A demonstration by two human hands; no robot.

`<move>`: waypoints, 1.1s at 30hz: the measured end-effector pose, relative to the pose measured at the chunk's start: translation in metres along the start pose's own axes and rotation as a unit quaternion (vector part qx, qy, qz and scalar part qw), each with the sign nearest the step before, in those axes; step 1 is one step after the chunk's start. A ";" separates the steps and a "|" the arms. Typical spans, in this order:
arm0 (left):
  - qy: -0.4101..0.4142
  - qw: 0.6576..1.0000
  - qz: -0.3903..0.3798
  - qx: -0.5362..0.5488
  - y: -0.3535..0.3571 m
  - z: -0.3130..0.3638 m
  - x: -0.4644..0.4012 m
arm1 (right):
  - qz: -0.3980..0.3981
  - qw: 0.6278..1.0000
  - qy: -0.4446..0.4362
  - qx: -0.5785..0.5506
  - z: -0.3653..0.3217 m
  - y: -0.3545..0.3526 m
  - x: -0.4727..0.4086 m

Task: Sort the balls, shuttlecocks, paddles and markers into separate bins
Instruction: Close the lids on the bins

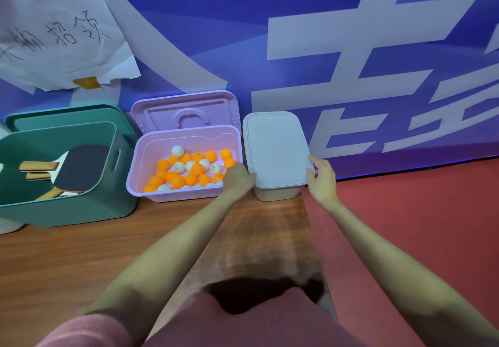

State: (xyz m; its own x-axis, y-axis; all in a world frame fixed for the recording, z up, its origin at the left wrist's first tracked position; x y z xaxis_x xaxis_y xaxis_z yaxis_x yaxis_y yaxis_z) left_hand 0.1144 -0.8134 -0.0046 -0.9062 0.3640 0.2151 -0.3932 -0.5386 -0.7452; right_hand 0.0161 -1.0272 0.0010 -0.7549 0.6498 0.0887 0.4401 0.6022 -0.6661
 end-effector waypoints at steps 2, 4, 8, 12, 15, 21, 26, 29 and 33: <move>-0.011 1.000 -0.010 0.022 0.005 -0.005 -0.001 | 0.003 1.000 -0.001 0.008 -0.001 0.000 0.000; -0.027 0.998 -0.016 0.055 0.011 -0.010 -0.004 | 0.003 1.000 0.000 0.017 -0.001 0.000 -0.002; -0.052 0.993 -0.021 0.104 0.022 -0.016 -0.005 | -0.010 0.996 -0.018 0.088 0.001 0.005 -0.005; -0.025 0.996 -0.035 0.074 0.017 -0.012 -0.009 | -0.008 0.973 -0.054 0.224 0.000 0.011 -0.006; 0.058 0.997 -0.033 -0.042 -0.002 0.007 -0.013 | 0.008 0.955 -0.078 0.285 -0.013 0.007 -0.013; 0.198 0.910 -0.117 -0.346 -0.015 0.049 -0.040 | -0.020 0.935 -0.058 0.350 -0.042 0.026 -0.041; 0.226 0.816 -0.232 -0.478 -0.006 0.040 -0.068 | -0.090 0.935 -0.075 0.336 -0.051 0.054 -0.073; 0.237 0.827 -0.233 -0.453 -0.007 0.037 -0.081 | -0.100 0.939 -0.074 0.322 -0.059 0.061 -0.098; 0.278 0.852 -0.217 -0.386 -0.006 0.033 -0.084 | -0.119 0.928 -0.096 0.339 -0.062 0.075 -0.111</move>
State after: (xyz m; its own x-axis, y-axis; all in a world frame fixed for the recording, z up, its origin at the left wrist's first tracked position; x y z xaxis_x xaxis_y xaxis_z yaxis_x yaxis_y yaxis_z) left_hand 0.1877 -0.8657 0.0033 -0.4036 0.8209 0.4040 -0.2584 0.3214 -0.9110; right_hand 0.1629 -1.0254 -0.0123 -0.8929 0.4020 0.2029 -0.1085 0.2452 -0.9634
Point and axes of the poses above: each hand's wrist, its own x-axis away from the middle knuckle, its own y-axis out of the palm, z = x × y, the point moved 8 cm from there along -x, towards the middle knuckle, and after that the axes turned 12 degrees about y, right-handed, at the moved point
